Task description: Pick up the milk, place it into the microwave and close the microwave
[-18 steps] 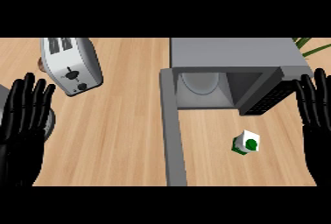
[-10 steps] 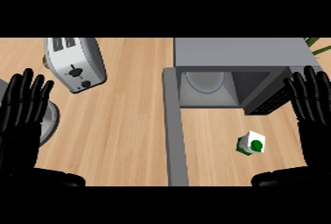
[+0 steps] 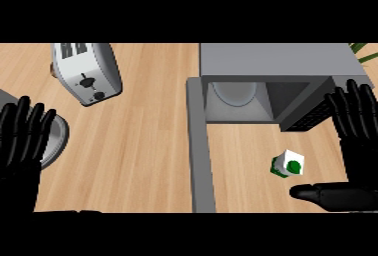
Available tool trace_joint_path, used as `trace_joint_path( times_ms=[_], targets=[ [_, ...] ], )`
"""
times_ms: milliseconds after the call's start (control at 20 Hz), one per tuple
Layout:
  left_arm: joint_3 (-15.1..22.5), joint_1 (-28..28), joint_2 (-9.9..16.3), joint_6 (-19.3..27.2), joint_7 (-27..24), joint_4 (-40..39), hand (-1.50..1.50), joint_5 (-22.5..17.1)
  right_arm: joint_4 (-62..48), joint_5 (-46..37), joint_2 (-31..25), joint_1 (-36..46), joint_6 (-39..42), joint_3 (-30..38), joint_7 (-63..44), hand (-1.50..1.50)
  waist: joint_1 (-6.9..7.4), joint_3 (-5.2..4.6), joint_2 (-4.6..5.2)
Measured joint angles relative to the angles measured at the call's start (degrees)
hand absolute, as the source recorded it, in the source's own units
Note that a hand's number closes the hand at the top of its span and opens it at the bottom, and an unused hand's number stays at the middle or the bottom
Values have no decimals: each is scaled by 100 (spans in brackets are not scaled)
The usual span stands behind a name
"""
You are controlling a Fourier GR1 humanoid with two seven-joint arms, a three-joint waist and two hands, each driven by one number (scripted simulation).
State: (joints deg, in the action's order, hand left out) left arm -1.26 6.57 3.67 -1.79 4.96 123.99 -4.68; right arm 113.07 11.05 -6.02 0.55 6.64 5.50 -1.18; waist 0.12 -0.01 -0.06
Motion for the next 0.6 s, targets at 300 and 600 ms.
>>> trace_joint_path(
  times_ms=[300, 600],
  targets=[
    [15, 401, -56, -124, 67, 409, -150, -73, -482, -267, 22, -155, 112, 6, 353, -150, 4, 1, 1],
    [16, 649, -102, -238, 62, 632, -150, -116, -1160, -446, 29, -436, 300, 76, 925, -150, 4, 2, 2]
  ],
)
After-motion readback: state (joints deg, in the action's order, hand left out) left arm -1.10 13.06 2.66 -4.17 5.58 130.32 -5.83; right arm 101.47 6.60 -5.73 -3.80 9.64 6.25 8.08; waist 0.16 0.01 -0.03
